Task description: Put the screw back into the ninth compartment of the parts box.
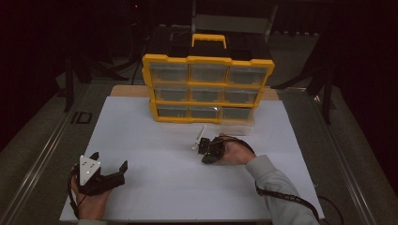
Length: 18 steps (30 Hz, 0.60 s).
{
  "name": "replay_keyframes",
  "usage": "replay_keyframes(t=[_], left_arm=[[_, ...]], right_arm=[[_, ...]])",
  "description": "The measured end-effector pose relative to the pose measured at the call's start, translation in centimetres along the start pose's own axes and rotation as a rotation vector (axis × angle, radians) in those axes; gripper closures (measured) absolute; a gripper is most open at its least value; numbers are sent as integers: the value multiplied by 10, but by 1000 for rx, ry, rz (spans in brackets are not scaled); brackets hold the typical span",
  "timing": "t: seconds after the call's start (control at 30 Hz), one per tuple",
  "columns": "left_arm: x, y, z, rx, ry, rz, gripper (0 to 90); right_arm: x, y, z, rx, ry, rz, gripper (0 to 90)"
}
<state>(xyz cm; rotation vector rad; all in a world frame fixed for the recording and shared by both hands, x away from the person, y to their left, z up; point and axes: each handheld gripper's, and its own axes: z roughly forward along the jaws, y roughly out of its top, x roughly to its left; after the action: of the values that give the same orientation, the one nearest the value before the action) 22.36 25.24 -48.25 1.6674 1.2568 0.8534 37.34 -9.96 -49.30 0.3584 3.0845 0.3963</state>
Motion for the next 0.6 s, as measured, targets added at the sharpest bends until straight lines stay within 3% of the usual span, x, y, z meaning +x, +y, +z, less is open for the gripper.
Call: replay_keyframes(t=[0.6], left_arm=[[0, 0, 0, 2, 0, -2, 3]], right_arm=[[-1, -2, -3, 4, 1, -7, 876]])
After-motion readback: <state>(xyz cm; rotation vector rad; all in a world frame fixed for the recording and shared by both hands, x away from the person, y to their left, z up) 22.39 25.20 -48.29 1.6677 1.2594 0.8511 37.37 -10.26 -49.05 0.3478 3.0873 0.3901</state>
